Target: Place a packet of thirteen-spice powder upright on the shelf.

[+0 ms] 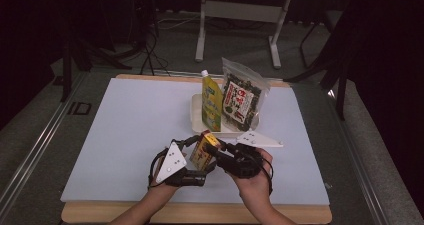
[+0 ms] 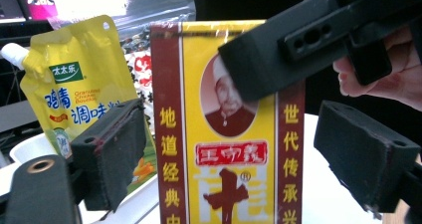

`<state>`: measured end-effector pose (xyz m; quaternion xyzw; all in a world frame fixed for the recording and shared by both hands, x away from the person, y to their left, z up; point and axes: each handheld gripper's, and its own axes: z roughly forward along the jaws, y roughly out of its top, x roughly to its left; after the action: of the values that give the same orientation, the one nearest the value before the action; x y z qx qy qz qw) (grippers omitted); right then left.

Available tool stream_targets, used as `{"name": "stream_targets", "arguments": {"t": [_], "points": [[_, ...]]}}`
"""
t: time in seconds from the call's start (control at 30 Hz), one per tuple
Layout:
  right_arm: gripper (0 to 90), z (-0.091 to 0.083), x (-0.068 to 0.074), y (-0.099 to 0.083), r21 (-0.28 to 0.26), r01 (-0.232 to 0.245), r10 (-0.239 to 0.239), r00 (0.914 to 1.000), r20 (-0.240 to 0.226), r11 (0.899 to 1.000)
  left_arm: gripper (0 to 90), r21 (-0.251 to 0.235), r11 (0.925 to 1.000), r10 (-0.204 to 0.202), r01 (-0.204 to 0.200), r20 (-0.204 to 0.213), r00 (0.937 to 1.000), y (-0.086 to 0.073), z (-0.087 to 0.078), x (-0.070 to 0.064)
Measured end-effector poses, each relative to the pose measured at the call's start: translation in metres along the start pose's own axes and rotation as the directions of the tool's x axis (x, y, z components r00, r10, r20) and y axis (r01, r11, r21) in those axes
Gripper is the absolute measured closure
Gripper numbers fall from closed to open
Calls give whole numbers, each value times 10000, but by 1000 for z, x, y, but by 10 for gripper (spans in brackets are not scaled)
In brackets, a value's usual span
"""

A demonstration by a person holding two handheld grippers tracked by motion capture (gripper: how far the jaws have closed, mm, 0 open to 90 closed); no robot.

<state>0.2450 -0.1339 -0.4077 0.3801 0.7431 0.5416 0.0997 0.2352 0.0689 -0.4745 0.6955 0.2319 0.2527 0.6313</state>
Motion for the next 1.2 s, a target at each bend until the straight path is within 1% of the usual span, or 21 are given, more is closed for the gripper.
{"name": "stream_targets", "arguments": {"t": [0.07,0.1,0.17,0.2,0.23,0.3,0.37,0.4,0.43,0.47,0.5,0.57,0.67,0.73,0.77,0.83,0.93,1.0,1.03,1.07,1.2], "points": [[675,1,0,0,-4,30,-30,10000,17,10000,123,80,10000,-48,48,-34,10000,1,0,1],[676,1,0,1,-37,49,-49,10000,59,10000,101,219,9997,-121,120,51,9999,1,1,2],[676,3,0,3,-93,173,-172,9997,145,9998,73,407,9990,-159,161,-46,9999,1,0,4],[675,3,-1,4,-114,167,-165,9997,186,9998,61,352,9990,-270,272,-37,9996,1,0,5],[675,3,-1,4,-122,130,-127,9997,194,9998,46,425,9981,-449,453,-104,9989,1,0,7],[675,4,-2,7,-162,132,-128,9996,267,9998,9,878,9920,-911,913,-61,9958,0,1,12],[676,4,-1,9,-259,162,-152,9992,367,9995,9,1133,9851,-1292,1296,-110,9916,-1,0,17],[676,5,-1,11,-279,246,-234,9987,444,9993,8,1229,9830,-1345,1364,-237,9906,-2,-1,19],[676,5,-1,11,-279,246,-234,9987,444,9993,4,1229,9830,-1345,1364,-237,9906,-2,-1,19],[676,5,-1,12,-336,281,-264,9983,518,9990,4,1336,9783,-1542,1582,-392,9873,-3,-5,22],[676,8,0,15,-420,427,-396,9966,716,9982,0,1318,9784,-1541,1595,-505,9868,-4,-7,23],[676,12,0,18,-490,485,-444,9958,803,9976,0,1236,9782,-1585,1666,-730,9847,-4,-12,26],[676,18,-1,22,-580,521,-460,9937,1024,9970,0,1245,9779,-1577,1681,-895,9834,-5,-19,31],[676,22,-2,24,-698,479,-399,9930,1115,9964,0,1314,9765,-1607,1709,-844,9834,-8,-23,33],[676,24,-2,25,-742,468,-377,9921,1192,9961,0,1384,9767,-1525,1643,-923,9840,-9,-25,34],[676,25,-2,27,-750,467,-372,9917,1235,9961,0,1402,9767,-1502,1626,-950,9841,-11,-28,35],[676,32,-1,31,-848,705,-571,9868,1515,9939,0,1548,9739,-1522,1662,-983,9834,-15,-36,38],[676,35,0,34,-878,807,-652,9839,1666,9929,0,1515,9748,-1468,1636,-1165,9823,-17,-41,40],[676,36,0,35,-903,852,-688,9828,1711,9923,0,1543,9745,-1458,1629,-1163,9825,-18,-43,41],[676,38,-1,37,-960,801,-623,9823,1764,9921,0,1528,9750,-1431,1614,-1241,9819,-20,-45,42],[676,44,-2,44,-1103,808,-580,9788,1965,9906,0,1622,9718,-1467,1710,-1513,9775,-30,-51,45]]}}
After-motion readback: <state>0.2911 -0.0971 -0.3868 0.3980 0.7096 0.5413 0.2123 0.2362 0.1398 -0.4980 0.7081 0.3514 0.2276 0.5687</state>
